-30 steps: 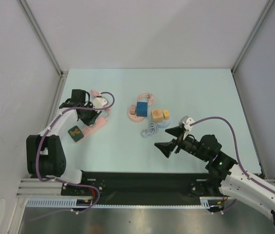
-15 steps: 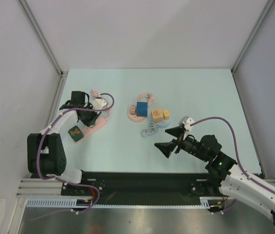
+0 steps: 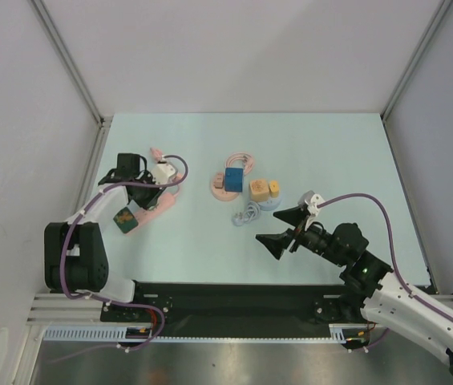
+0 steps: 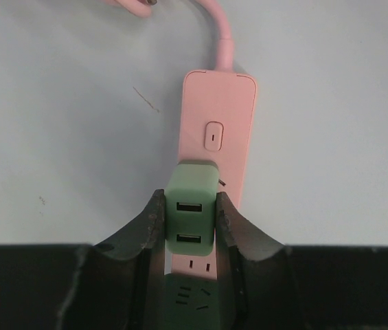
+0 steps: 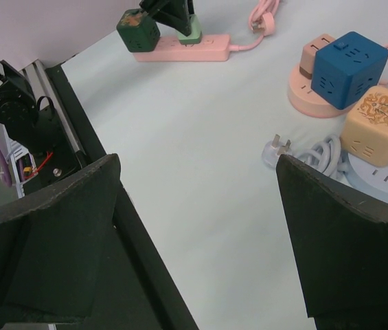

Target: Insert the plug

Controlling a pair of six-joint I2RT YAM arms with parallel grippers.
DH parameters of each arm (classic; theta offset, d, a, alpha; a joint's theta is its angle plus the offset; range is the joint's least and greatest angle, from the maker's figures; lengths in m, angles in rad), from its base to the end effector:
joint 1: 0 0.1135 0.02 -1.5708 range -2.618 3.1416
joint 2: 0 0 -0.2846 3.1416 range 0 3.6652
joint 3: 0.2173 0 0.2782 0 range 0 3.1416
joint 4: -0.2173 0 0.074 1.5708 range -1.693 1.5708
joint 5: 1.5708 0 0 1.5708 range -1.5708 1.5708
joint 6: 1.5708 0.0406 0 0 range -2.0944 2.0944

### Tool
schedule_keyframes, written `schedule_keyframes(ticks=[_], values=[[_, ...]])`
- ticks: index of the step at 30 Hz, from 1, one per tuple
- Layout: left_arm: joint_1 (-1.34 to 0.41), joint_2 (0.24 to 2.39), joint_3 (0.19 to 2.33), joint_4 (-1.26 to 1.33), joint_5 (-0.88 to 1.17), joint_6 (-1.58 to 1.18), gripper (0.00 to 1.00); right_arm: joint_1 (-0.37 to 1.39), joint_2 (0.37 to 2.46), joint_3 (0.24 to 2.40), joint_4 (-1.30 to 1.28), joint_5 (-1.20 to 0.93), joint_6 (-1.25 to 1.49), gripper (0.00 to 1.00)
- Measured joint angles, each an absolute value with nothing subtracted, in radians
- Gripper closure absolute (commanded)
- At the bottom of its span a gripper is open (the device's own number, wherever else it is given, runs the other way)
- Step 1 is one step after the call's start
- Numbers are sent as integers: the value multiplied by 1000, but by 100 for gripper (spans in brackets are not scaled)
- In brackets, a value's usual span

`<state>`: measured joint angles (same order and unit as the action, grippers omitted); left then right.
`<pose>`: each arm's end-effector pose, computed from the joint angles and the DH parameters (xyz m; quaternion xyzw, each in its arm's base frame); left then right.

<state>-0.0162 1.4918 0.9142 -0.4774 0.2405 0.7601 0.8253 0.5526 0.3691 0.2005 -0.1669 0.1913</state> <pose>0.3136 -0.0148 0.2005 0.3916 0.8770 -0.0160 0.2781 0.1102 0.1293 0.2742 -0.2742 0.6453 0.3969 0.5923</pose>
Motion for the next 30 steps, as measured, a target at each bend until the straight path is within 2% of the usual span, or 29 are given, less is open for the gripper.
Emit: schedule_keyframes(ticks=[12,14,15,16,18,27,30], values=[[20,1502,915,-472,295,751,99,811,540,364,200,-171,195,0],[20,1501,915,-472,295,750,89,808,540,363,200,-173,197,0],[20,1499,915,-472,295,750,72,807,540,363,200,-174,199,0],[20,1498,914,-471,295,750,65,806,540,363,200,-174,201,0],[20,1498,913,-464,294,749,59,804,540,363,200,-174,202,0],[27,1553,907,-404,274,719,44,797,540,362,200,-174,207,0],[28,1553,907,-396,266,716,32,796,542,361,200,-174,207,0]])
